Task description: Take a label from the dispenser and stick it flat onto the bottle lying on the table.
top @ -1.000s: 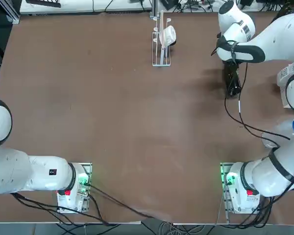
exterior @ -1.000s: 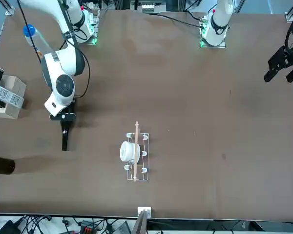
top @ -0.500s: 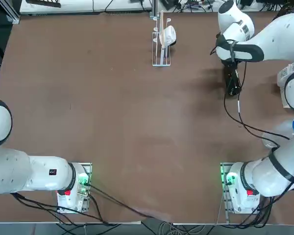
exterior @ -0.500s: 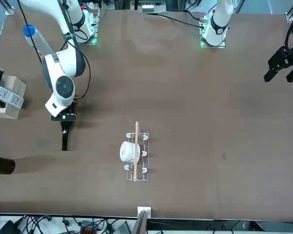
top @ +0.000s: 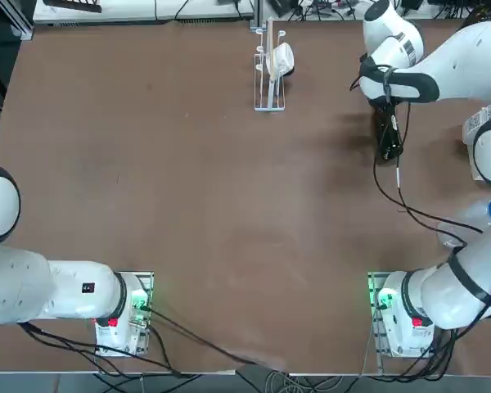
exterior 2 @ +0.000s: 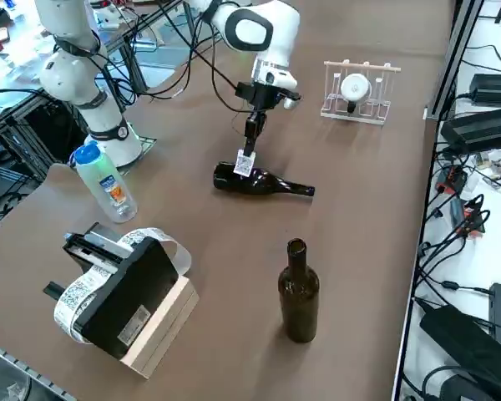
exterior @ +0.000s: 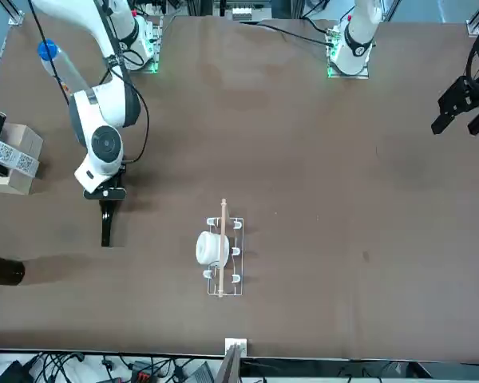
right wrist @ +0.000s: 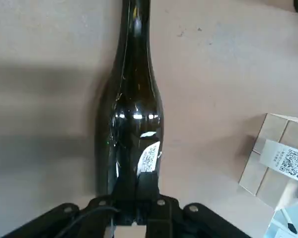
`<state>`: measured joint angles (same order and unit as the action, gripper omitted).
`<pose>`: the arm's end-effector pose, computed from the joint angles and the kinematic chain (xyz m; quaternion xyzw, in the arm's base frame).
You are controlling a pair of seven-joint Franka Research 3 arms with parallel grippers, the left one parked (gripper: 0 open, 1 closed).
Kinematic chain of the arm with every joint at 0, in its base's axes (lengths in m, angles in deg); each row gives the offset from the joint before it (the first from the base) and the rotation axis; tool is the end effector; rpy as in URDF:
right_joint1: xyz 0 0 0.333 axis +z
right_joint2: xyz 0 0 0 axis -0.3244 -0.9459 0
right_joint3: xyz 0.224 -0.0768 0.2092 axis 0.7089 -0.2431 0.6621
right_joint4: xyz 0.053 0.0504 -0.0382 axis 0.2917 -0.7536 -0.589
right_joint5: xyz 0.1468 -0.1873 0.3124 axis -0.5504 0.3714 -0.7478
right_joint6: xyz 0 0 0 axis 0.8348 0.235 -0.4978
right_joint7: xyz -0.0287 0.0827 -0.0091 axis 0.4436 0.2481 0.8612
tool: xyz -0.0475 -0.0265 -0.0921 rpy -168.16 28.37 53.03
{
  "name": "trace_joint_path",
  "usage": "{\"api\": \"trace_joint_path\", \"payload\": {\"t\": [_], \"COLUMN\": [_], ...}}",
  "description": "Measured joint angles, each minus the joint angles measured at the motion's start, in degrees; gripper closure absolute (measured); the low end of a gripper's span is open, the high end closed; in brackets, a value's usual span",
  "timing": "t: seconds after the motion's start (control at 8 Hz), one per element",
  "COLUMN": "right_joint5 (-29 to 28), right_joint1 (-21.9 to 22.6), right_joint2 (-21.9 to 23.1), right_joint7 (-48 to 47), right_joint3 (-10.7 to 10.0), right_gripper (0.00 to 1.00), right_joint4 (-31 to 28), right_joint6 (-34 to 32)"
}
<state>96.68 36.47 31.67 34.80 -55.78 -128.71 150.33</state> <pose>0.5510 0.1032 0.2865 0.9615 0.0538 -0.0935 0.2529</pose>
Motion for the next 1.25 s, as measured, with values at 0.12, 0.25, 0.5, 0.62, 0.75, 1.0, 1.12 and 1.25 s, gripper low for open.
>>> {"api": "trace_joint_path", "payload": {"t": [0.12,0.25,0.5,0.62,0.75,1.0,1.12,1.25], "right_joint5": [0.0,0.0,0.0,0.0,0.0,0.0,-0.2,-0.9], "right_joint1": [0.0,0.0,0.0,0.0,0.0,0.1,0.1,0.1], "right_joint2": [-0.2,-0.4,-1.1,-1.3,-1.5,-1.6,-1.6,-1.7], "right_joint7": [0.0,0.0,0.0,0.0,0.0,0.0,0.0,0.0], "right_joint3": [0.0,0.0,0.0,0.0,0.0,0.1,0.1,0.1], "right_gripper": [0.99,0.99,0.99,0.99,0.99,0.99,0.99,0.99], "right_joint4": [0.0,0.0,0.0,0.1,0.1,0.2,0.2,0.2], "right_joint6": [0.0,0.0,0.1,0.1,0.2,0.2,0.2,0.2]}}
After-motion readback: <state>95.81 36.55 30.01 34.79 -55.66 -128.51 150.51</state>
